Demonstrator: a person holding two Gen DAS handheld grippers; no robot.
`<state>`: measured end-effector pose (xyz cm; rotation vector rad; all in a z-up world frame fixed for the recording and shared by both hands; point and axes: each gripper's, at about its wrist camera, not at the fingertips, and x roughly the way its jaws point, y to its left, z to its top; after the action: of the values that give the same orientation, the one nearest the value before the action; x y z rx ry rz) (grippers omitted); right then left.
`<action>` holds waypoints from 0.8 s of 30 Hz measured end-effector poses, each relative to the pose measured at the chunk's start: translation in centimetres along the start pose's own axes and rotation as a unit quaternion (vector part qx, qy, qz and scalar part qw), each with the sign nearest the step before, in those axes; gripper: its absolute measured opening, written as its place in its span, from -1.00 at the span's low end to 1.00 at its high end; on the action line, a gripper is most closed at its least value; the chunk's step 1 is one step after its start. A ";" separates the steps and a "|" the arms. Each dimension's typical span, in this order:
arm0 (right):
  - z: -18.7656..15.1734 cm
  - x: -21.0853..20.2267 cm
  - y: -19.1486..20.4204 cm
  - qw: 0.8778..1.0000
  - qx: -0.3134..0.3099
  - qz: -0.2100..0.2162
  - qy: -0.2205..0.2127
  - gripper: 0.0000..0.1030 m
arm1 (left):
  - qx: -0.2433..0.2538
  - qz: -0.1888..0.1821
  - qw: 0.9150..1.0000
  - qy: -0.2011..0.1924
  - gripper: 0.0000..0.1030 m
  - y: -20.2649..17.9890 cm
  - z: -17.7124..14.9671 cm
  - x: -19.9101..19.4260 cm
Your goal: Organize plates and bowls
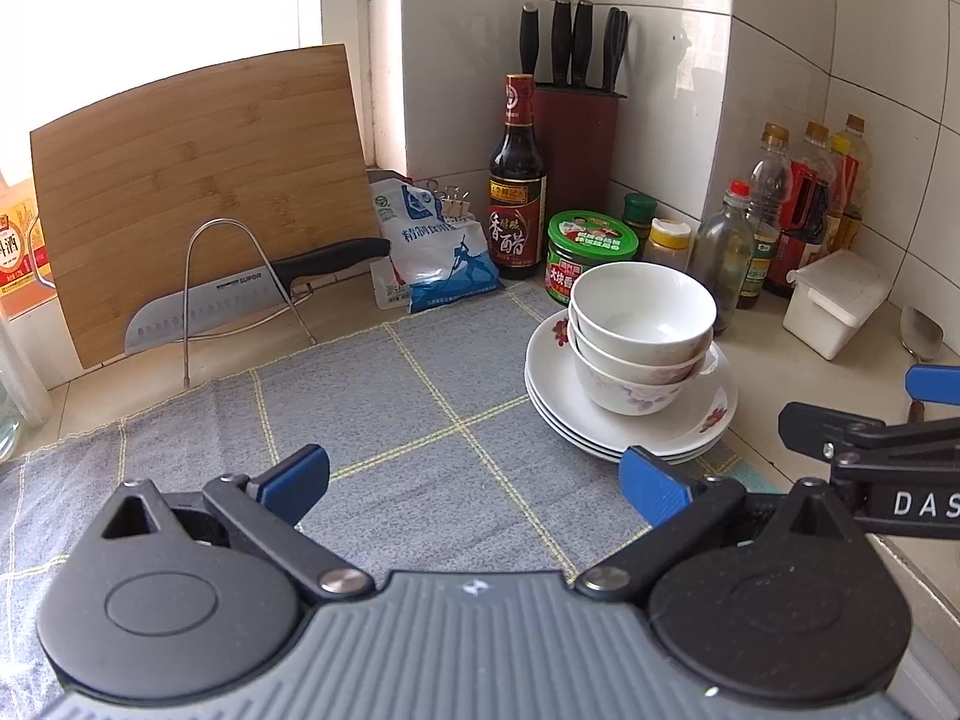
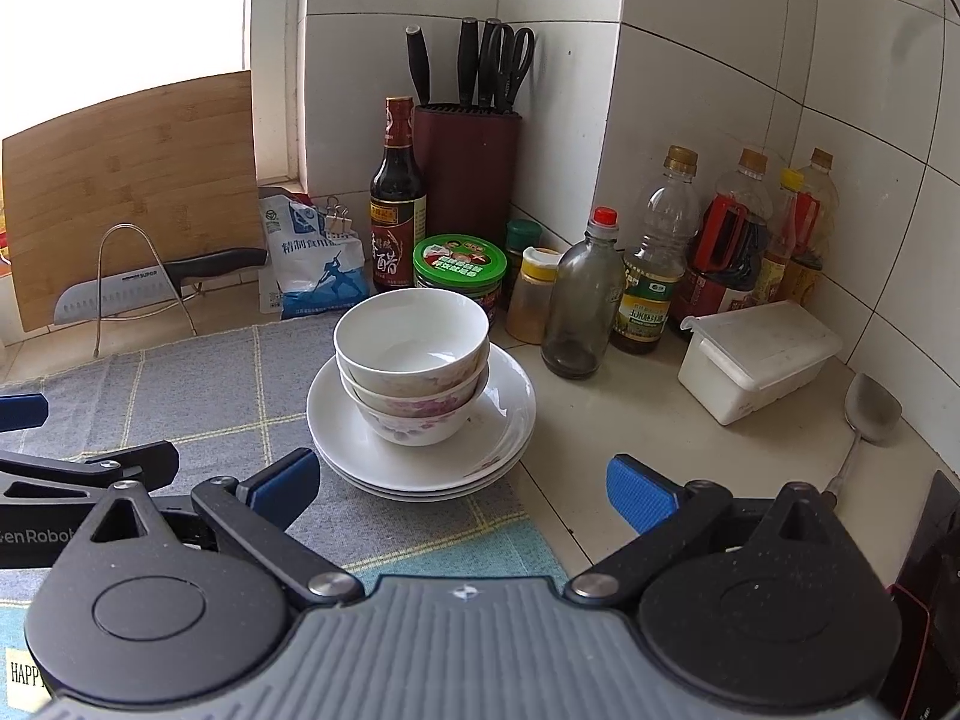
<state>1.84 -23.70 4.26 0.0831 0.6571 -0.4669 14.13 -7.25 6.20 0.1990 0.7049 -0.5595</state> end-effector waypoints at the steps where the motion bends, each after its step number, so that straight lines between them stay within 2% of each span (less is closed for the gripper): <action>1: 0.0 0.0 0.0 1.000 0.000 0.001 0.000 1.00 | 0.000 0.000 1.000 0.000 0.99 0.0 0.0 0.0; 24: 0.2 -0.1 0.2 1.000 0.001 -0.005 -0.001 1.00 | -0.001 -0.002 1.000 -0.001 0.99 0.1 0.3 0.1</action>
<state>1.95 -23.53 4.42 0.0818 0.6562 -0.4774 14.40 -7.34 6.31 0.1942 0.7051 -0.5631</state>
